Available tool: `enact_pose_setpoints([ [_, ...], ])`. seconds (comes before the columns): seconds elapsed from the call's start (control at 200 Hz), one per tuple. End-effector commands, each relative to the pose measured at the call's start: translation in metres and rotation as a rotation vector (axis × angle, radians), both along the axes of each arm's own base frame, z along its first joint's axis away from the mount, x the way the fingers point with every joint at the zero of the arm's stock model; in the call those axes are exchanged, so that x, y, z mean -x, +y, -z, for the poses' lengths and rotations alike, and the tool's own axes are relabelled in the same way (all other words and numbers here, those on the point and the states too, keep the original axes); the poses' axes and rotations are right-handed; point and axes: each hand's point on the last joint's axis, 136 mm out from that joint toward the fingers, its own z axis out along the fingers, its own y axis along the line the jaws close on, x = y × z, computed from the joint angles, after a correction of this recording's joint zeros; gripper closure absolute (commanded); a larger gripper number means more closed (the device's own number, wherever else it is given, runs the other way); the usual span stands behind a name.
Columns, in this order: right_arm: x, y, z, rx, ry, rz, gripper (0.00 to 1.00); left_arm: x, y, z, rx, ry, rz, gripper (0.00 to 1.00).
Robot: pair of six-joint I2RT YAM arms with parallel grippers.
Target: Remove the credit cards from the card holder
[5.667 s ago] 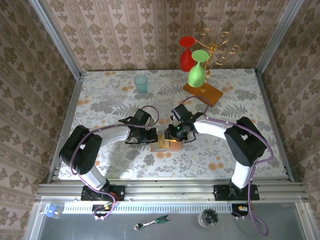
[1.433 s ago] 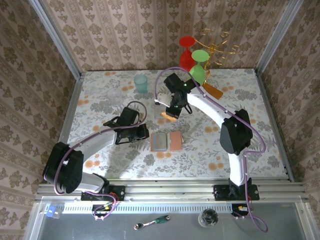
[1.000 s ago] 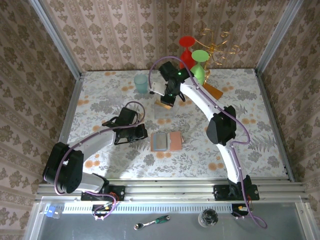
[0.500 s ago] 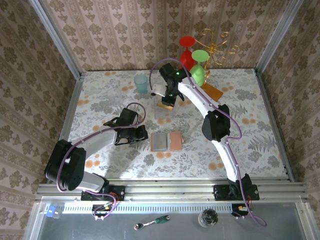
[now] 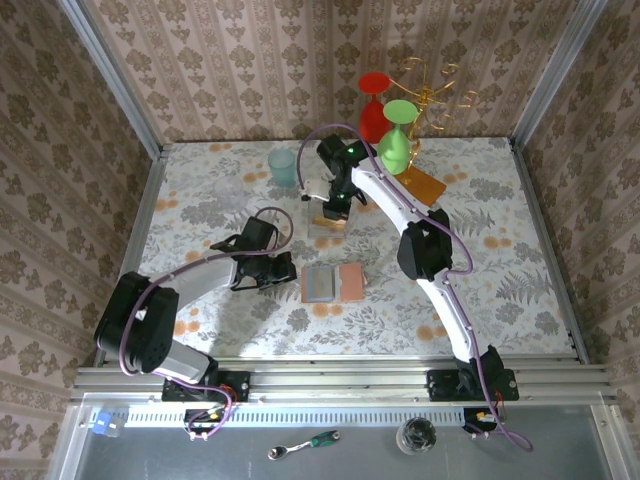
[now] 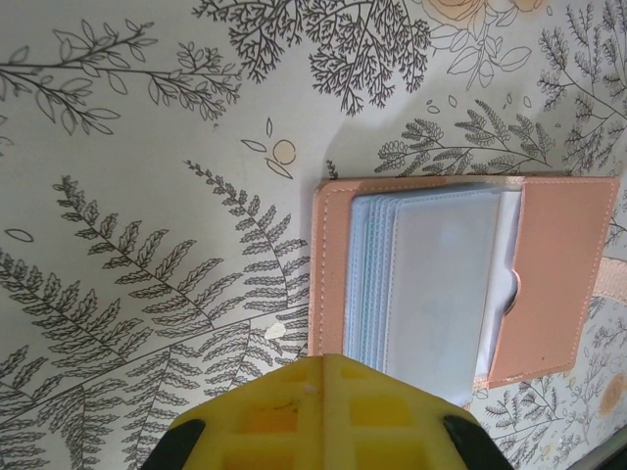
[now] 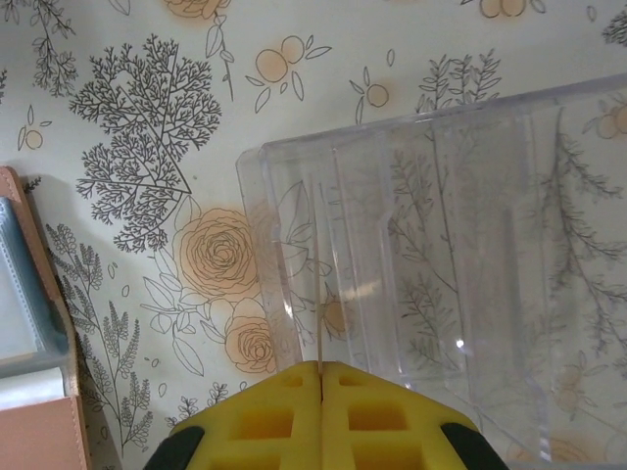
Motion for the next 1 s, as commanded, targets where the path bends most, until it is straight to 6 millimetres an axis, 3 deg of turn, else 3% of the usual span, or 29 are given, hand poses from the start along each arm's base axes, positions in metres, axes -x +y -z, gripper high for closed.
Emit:
enact_pose_setpoints([
  [0.0,0.017,-0.004,0.003,-0.005,0.083,-0.039,1.00,0.003,0.000,0.005,0.000,0.011,0.021,0.99],
  [0.445,0.035,-0.016,0.023,0.049,0.178,-0.105,1.00,0.004,-0.004,0.015,0.009,0.032,0.015,0.99],
  [0.715,0.039,-0.013,0.027,0.036,0.199,-0.121,1.00,0.002,-0.009,0.019,0.012,0.044,0.021,0.99],
  [0.875,0.038,-0.012,0.025,0.033,0.193,-0.113,0.87,0.001,-0.011,0.018,0.014,0.041,0.027,0.99],
  [0.995,0.032,-0.008,0.013,0.003,0.158,-0.101,0.80,0.001,-0.011,0.018,0.011,0.043,0.029,0.99],
])
